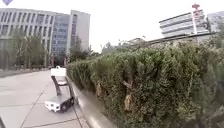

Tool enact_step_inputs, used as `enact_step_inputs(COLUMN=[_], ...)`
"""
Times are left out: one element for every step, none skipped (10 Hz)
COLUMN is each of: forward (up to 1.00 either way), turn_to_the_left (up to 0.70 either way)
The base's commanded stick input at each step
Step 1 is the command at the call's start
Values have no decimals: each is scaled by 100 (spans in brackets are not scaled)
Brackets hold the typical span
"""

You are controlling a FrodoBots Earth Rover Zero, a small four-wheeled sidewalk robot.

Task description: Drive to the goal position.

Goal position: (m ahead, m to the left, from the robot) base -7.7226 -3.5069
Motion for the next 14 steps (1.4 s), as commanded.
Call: enact_step_inputs(forward=[5,5,5,5,5,5,5,5,5,5,5,5,5,5], turn_to_the_left=[0,0,0,0,0,0,0,0,0,0,0,0,0,0])
